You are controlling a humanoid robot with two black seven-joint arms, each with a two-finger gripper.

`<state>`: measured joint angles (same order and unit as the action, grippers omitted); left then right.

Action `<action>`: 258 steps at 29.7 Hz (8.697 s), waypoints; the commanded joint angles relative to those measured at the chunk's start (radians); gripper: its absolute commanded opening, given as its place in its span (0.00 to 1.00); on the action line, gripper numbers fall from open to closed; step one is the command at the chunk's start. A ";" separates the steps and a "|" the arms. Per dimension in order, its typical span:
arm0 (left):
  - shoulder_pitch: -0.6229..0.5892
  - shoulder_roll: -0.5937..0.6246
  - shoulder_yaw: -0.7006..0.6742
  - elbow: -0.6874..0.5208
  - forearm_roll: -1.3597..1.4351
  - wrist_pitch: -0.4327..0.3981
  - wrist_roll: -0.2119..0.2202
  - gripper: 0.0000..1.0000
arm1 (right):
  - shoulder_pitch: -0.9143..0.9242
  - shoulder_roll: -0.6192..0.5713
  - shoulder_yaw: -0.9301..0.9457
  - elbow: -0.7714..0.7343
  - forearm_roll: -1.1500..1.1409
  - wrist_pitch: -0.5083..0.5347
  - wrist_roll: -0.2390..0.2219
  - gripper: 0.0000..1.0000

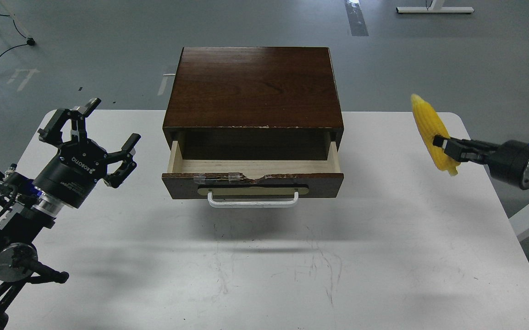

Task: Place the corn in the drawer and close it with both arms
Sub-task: 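Carry the corn over the open drawer and lower it inside, then release the corn and withdraw the right gripper up and away, then swing the left gripper down in front of the drawer front, then push the drawer front with the left gripper into the cabinet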

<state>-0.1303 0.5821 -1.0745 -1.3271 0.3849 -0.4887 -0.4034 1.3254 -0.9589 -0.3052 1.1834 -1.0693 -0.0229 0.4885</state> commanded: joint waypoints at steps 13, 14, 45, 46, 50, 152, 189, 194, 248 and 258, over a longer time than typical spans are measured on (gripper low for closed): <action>0.001 0.008 -0.001 -0.008 0.002 0.000 0.002 1.00 | 0.742 0.636 -0.492 0.114 0.005 -0.037 0.000 0.03; 0.001 0.010 -0.001 -0.008 0.002 0.000 0.002 1.00 | 0.745 0.685 -0.523 0.113 -0.032 -0.073 0.000 0.03; 0.005 0.008 -0.002 -0.008 0.002 0.000 0.002 1.00 | 0.718 0.813 -0.704 0.105 -0.077 -0.209 0.000 0.95; 0.005 0.008 -0.002 -0.008 0.002 0.000 0.002 1.00 | 0.724 0.804 -0.701 0.105 -0.077 -0.209 0.000 0.96; 0.005 0.008 -0.002 -0.006 0.002 0.000 0.002 1.00 | 0.745 0.688 -0.635 0.114 -0.017 -0.207 0.000 0.96; -0.161 -0.084 0.383 -0.104 1.016 0.038 -0.085 0.00 | -0.669 0.135 0.448 -0.013 1.082 -0.015 0.000 1.00; -0.181 -0.084 0.360 -0.044 0.996 0.045 -0.085 0.00 | -0.684 0.157 0.448 -0.013 1.082 -0.015 0.000 1.00; -0.199 -0.088 0.360 -0.026 0.996 0.045 -0.085 0.00 | -0.689 0.157 0.448 -0.011 1.082 -0.015 0.000 1.00; -0.339 -0.136 0.372 0.201 0.934 0.033 -0.085 0.00 | -0.744 0.174 0.454 -0.011 1.082 -0.017 0.000 1.00; -0.347 -0.137 0.373 0.206 0.934 0.033 -0.085 0.00 | -0.752 0.174 0.454 -0.011 1.082 -0.017 0.000 1.00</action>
<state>-0.4751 0.4449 -0.7012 -1.1229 1.3188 -0.4562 -0.4887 0.5747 -0.7852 0.1489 1.1722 0.0123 -0.0389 0.4885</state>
